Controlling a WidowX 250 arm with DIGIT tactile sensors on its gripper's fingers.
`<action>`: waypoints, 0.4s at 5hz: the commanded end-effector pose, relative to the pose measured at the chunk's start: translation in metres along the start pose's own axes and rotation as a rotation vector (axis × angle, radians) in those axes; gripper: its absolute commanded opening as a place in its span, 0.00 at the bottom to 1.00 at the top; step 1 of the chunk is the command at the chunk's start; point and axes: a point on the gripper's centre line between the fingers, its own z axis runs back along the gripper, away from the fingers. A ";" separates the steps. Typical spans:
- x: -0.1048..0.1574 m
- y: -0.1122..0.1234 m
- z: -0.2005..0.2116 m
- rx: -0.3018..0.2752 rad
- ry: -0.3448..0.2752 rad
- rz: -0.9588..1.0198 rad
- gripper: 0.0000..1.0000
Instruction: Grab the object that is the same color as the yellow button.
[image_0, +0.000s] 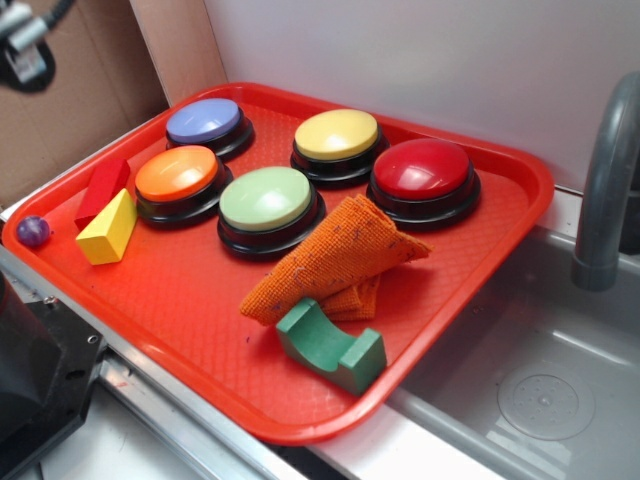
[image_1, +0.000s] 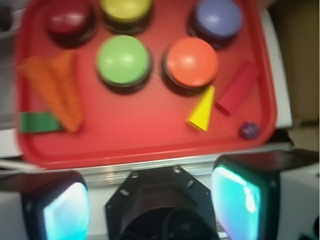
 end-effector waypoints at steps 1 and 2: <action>0.009 0.030 -0.050 0.018 -0.023 0.109 1.00; 0.014 0.041 -0.075 0.009 -0.042 0.135 1.00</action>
